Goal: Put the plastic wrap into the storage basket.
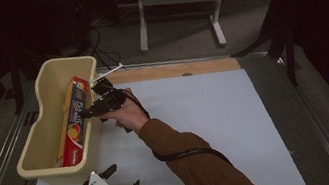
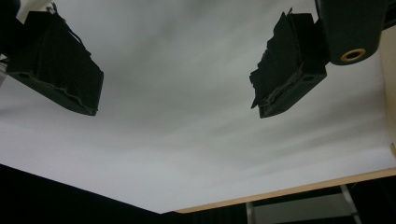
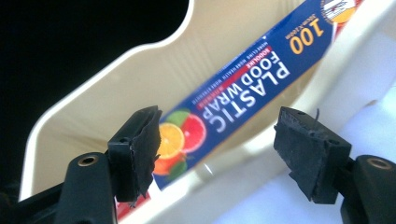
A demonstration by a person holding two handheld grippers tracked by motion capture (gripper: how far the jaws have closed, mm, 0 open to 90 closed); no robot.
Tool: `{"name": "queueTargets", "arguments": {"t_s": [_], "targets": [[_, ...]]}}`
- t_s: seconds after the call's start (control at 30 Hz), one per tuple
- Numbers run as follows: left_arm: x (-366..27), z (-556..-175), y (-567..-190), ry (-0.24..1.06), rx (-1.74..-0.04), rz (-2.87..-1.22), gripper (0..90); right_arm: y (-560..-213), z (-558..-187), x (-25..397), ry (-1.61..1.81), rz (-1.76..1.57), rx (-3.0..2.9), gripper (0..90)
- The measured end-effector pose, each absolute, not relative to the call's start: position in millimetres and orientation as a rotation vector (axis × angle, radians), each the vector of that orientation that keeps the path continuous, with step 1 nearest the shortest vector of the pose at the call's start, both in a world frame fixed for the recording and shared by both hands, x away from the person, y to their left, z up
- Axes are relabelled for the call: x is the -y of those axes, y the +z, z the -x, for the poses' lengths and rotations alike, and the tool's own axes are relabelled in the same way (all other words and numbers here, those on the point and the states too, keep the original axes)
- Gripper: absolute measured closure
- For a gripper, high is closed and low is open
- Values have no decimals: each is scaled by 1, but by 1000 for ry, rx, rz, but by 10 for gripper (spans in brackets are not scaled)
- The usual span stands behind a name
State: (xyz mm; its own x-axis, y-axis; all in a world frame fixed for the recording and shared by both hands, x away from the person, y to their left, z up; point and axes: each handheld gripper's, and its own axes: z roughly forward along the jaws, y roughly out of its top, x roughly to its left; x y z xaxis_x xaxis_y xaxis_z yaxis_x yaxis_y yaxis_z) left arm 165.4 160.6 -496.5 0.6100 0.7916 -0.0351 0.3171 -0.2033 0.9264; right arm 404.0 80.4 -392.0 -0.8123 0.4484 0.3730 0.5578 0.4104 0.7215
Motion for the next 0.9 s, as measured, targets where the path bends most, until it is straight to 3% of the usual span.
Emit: {"name": "queueTargets", "arguments": {"t_s": [0.37,0.9], "targets": [[-160,-165,-496,569,-903,-1786,157,-392,-398,-49,-1437,797,2612,306],[-160,-167,-496,575,-907,-1792,157,-402,-384,31,-1524,752,2685,282]]}}
